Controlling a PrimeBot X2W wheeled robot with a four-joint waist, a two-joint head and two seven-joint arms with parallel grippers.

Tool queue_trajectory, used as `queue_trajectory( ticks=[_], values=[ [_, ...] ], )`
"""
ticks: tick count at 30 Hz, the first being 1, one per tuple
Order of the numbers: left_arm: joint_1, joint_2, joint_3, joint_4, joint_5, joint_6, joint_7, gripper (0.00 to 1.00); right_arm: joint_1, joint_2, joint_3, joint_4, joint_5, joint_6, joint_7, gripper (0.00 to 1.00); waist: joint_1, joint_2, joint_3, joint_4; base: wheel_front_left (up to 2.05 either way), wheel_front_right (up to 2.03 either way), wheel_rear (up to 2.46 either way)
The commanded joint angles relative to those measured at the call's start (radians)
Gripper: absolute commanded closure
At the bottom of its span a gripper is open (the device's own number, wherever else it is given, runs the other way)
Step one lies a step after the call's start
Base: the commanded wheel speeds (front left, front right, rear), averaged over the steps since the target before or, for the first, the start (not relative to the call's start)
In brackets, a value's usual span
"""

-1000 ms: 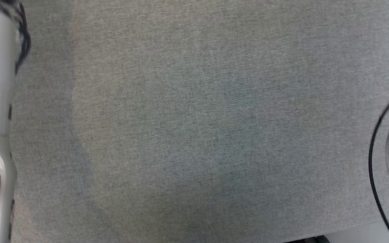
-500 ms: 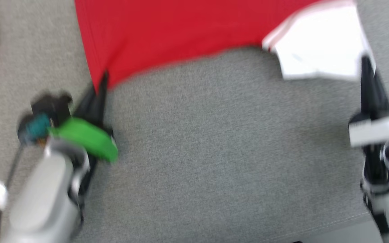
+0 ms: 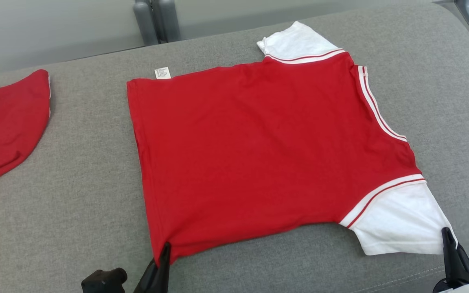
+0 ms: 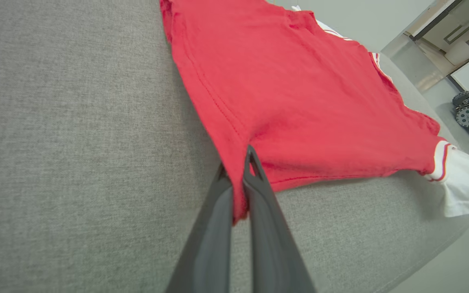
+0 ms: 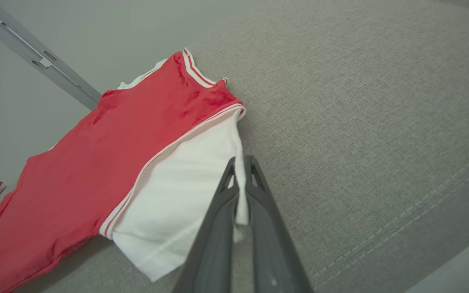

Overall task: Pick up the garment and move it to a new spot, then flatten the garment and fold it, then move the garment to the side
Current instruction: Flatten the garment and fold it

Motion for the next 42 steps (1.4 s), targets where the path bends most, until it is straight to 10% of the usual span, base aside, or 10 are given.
queue_trajectory(
  ticks=[1, 23, 38, 39, 41, 42],
  values=[
    [0.003, -0.005, -0.004, -0.007, -0.01, 0.004, 0.01, 1.0, -0.015, -0.003, -0.006, -0.014, -0.007, 0.0, 0.012, 1.0, 0.0002, 0.0, -0.005, 0.013, 0.0, 0.0, 0.0],
    [-0.468, 0.013, -0.024, 0.065, -0.034, 0.0, 0.402, 1.0, -0.526, -0.153, 0.032, 0.045, -0.126, 0.0, 0.396, 1.0, 0.0002, 0.0, 0.124, 0.111, 0.0, 0.0, 0.0],
    [-0.663, -0.043, -0.048, 0.248, -0.039, -0.047, 0.444, 1.0, -0.771, -0.199, 0.083, 0.191, -0.187, 0.0, 0.409, 1.0, 0.0002, 0.0, 0.185, 0.143, 0.0, 0.0, 0.0],
    [-0.67, -0.047, -0.05, 0.256, -0.041, -0.049, 0.445, 0.97, -0.778, -0.2, 0.084, 0.198, -0.189, 0.0, 0.409, 1.0, 0.0002, 0.0, 0.185, 0.145, 0.0, 0.0, 0.0],
    [-0.68, -0.057, -0.055, 0.27, -0.05, -0.06, 0.45, 0.42, -0.787, -0.198, 0.086, 0.216, -0.189, 0.0, 0.417, 1.0, 0.0002, 0.0, 0.185, 0.149, 0.0, 0.0, 0.0],
    [-0.683, -0.061, -0.057, 0.279, -0.054, -0.067, 0.448, 0.0, -0.789, -0.199, 0.092, 0.221, -0.191, 0.0, 0.42, 0.5, 0.0002, 0.0, 0.184, 0.15, 0.0, 0.0, 0.0]
  ],
)
